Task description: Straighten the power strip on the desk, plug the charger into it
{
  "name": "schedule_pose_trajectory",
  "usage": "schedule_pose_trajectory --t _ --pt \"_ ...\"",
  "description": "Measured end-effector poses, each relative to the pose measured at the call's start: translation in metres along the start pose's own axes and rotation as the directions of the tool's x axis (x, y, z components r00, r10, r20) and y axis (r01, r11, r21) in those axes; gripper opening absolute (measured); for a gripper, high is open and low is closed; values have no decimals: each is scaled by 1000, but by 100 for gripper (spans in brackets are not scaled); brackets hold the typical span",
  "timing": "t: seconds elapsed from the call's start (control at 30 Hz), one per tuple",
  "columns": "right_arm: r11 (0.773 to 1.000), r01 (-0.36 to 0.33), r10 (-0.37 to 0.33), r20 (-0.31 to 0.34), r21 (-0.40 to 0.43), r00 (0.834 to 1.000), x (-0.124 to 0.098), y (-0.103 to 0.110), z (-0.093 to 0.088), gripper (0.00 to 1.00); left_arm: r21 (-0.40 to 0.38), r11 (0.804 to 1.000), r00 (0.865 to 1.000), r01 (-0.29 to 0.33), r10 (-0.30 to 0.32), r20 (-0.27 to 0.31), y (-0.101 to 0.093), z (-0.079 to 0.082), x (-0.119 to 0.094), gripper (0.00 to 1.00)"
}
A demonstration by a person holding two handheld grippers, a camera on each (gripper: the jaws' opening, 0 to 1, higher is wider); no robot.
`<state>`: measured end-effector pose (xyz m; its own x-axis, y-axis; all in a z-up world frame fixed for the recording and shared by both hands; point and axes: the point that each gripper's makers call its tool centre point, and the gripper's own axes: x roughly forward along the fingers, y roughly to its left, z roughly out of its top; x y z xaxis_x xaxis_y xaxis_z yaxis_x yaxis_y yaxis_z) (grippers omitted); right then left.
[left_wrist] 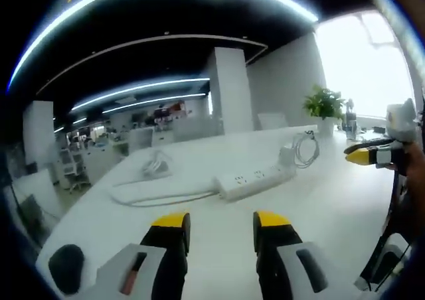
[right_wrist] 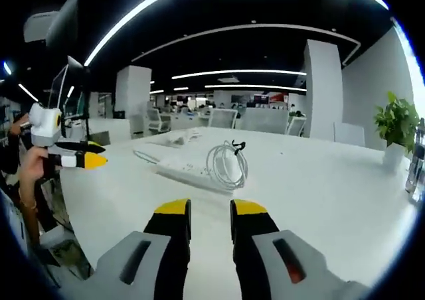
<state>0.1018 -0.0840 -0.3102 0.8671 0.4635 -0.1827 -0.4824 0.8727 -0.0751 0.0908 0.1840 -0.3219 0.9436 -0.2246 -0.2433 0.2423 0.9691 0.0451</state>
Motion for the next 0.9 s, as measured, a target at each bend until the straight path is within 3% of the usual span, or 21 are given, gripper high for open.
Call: schedule_pose_trajectory --t 0.23,0.27,0.5,0.73,0.9 --pt "999 30 -31 35 26 999 -11 0 2 22 -7 1000 1000 -23 23 2 4 -3 -9 43" --pt "997 79 -78 48 1 996 -32 0 0 22 -42 997 997 -69 70 21 9 -3 -28 43" --pt "997 83 -83 35 4 996 -45 5 -8 23 -34 996 996 -80 82 38 3 -2 -44 45" --pt "992 124 -124 38 14 992 -50 -4 -10 24 -16 996 995 -87 88 40 4 -2 -41 46" --pt "988 150 -150 31 24 988 -52 -12 -15 24 -26 996 996 -87 87 7 8 -9 -41 46"
